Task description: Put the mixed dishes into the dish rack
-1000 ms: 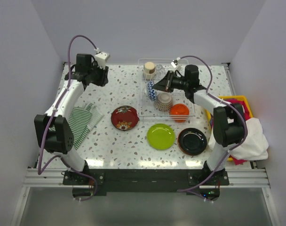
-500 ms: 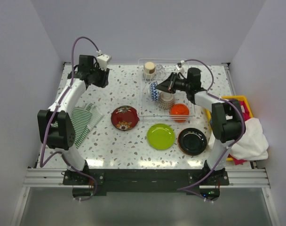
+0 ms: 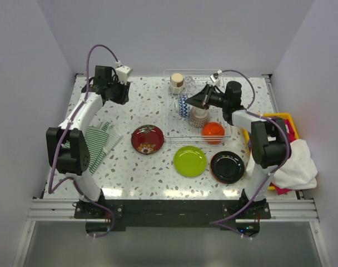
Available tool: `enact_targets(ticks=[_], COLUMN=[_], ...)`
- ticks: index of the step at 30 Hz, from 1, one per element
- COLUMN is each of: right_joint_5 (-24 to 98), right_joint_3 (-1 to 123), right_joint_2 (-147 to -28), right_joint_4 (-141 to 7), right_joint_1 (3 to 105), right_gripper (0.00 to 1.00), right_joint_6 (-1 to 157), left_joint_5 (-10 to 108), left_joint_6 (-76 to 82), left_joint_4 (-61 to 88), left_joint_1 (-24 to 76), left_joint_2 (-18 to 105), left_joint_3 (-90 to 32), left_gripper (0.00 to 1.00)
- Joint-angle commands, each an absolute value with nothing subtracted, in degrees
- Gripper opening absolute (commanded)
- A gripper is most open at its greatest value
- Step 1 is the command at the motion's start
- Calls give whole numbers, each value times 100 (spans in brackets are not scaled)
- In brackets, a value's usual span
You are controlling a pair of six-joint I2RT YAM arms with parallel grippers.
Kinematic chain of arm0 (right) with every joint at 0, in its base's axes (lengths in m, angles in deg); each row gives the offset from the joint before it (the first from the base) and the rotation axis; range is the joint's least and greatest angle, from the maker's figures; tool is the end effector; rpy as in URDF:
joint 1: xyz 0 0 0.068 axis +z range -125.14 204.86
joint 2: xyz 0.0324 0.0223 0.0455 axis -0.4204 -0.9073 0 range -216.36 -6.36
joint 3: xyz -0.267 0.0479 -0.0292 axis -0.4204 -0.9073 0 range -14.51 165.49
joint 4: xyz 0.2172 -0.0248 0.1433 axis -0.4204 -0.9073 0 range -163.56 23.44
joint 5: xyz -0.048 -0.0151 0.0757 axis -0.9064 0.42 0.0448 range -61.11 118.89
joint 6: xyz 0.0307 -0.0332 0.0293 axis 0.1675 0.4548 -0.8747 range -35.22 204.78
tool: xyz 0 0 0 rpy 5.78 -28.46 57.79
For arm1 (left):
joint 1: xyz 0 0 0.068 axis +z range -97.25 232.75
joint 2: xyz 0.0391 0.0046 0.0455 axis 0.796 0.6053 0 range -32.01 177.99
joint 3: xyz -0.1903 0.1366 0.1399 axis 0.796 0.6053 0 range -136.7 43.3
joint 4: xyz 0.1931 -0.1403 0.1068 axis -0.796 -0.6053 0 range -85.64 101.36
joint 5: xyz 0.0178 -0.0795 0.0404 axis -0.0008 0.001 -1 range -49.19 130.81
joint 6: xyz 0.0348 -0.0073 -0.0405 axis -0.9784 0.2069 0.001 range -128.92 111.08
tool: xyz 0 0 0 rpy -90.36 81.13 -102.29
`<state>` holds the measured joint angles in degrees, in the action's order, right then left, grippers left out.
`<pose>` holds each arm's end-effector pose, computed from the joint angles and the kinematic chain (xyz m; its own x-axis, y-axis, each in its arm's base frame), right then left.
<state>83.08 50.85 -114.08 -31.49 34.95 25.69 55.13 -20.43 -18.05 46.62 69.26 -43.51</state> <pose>0.4044 0.1012 0.2323 -0.8316 0.3619 -0.4213 -0.3523 0.2426 0.9039 0.3988 -0.0517 0.2942 -0.6192 0.2610 -0.7406 0.4126 0.9106 -0.0240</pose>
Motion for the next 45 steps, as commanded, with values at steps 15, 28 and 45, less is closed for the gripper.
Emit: enact_targets(ticks=[15, 28, 45], right_joint_5=[8522, 8198, 5966], right_joint_3=[4315, 4094, 6555], right_joint_2=[-11886, -11491, -10876], right_joint_4=[-1012, -3498, -10538], right_joint_1=[3945, 3954, 3866], right_gripper=[0, 0, 34], right_joint_6=[1095, 2579, 8044], left_joint_5=[5329, 5478, 5707], left_joint_6=[-2114, -1956, -1911], left_joint_4=[-1650, -1466, -956], left_joint_1=[4642, 4642, 4634], left_joint_2=[6739, 7003, 7100], left_joint_3=[-4108, -4187, -4196], left_gripper=[38, 38, 38])
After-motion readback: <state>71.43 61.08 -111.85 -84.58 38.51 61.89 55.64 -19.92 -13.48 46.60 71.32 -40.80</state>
